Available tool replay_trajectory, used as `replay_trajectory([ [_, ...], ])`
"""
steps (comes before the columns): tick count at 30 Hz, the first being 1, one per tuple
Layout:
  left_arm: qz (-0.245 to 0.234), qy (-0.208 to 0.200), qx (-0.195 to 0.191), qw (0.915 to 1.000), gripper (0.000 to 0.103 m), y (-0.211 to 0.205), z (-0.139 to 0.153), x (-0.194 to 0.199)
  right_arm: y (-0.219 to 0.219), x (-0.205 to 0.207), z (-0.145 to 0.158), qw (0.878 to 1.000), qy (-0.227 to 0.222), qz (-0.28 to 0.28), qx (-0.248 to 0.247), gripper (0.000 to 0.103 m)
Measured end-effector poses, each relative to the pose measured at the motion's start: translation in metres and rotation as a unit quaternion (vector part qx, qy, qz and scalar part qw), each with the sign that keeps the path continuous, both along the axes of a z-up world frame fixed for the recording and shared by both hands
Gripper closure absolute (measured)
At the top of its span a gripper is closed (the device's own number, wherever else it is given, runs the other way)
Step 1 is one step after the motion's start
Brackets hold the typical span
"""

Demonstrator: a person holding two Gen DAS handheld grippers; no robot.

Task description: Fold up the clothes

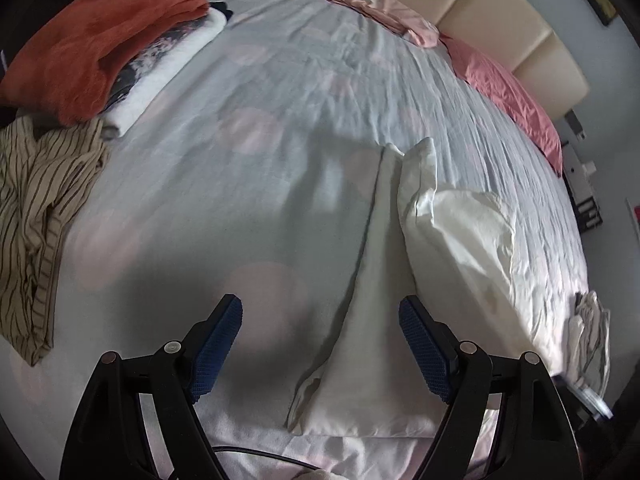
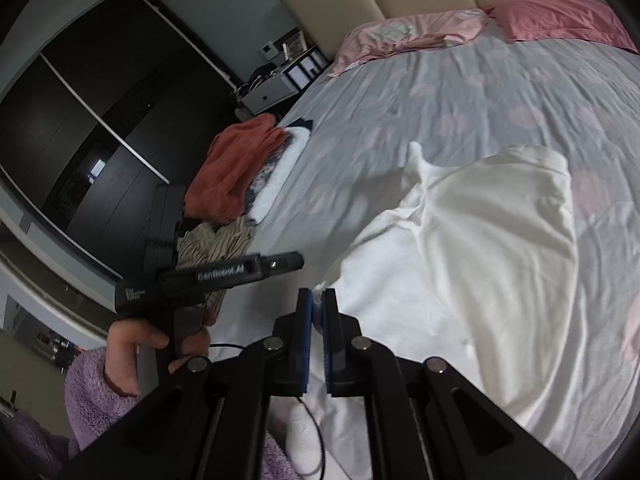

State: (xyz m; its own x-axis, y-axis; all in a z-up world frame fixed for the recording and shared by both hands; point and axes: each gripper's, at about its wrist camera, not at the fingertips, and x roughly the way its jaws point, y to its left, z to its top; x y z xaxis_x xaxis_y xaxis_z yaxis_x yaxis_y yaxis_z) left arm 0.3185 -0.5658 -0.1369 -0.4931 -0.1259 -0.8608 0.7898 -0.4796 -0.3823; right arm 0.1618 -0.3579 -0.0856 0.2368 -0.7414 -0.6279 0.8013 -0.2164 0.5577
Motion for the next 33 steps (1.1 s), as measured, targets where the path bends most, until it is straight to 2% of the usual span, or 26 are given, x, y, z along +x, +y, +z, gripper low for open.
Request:
replay_trajectory([
  [4, 0.012, 0.013, 0.028, 0.9995, 0.021, -0.001, -0.007, 0.012, -0.021, 0.041, -0.028, 0.999, -0.008, 0.042, 0.024, 0.098],
  [9, -0.017, 0.014, 0.052, 0.9984, 0.021, 0.003, -0.017, 0.0, -0.04, 0.065, -0.074, 0.994, -0.021, 0.073, 0.072, 0.098],
  [12, -0.043, 0.009, 0.065, 0.9969, 0.021, 0.007, -0.023, -0.011, -0.046, 0.071, -0.097, 0.992, -0.023, 0.077, 0.099, 0.098],
  [15, -0.064, -0.014, 0.071, 0.9953, 0.021, 0.012, -0.032, -0.021, -0.049, 0.072, -0.115, 0.99, -0.03, 0.074, 0.12, 0.098],
  [16, -0.069, -0.021, 0.072, 0.9949, 0.021, 0.013, -0.034, -0.024, -0.049, 0.072, -0.12, 0.989, -0.033, 0.073, 0.125, 0.095],
  [20, -0.078, -0.038, 0.075, 0.9934, 0.021, 0.015, -0.04, -0.027, -0.039, 0.064, -0.121, 0.989, -0.057, 0.063, 0.124, 0.09],
  [23, -0.093, -0.044, 0.071, 0.9922, 0.021, 0.021, -0.038, -0.028, -0.013, 0.058, -0.096, 0.992, -0.02, 0.053, 0.109, 0.087],
  [25, -0.107, -0.049, 0.068, 0.9907, 0.021, 0.027, -0.036, -0.031, 0.013, 0.046, -0.08, 0.993, 0.016, 0.028, 0.112, 0.087],
  [27, -0.118, -0.061, 0.066, 0.9889, 0.021, 0.032, -0.036, -0.033, 0.04, 0.029, -0.069, 0.989, 0.053, -0.013, 0.138, 0.085],
  [31, -0.137, -0.093, 0.069, 0.9838, 0.021, 0.043, -0.038, -0.036, 0.092, -0.011, -0.073, 0.963, 0.111, -0.115, 0.219, 0.08],
  [33, -0.145, -0.105, 0.065, 0.9818, 0.021, 0.049, -0.037, -0.035, 0.112, -0.023, -0.079, 0.957, 0.107, -0.142, 0.23, 0.078],
])
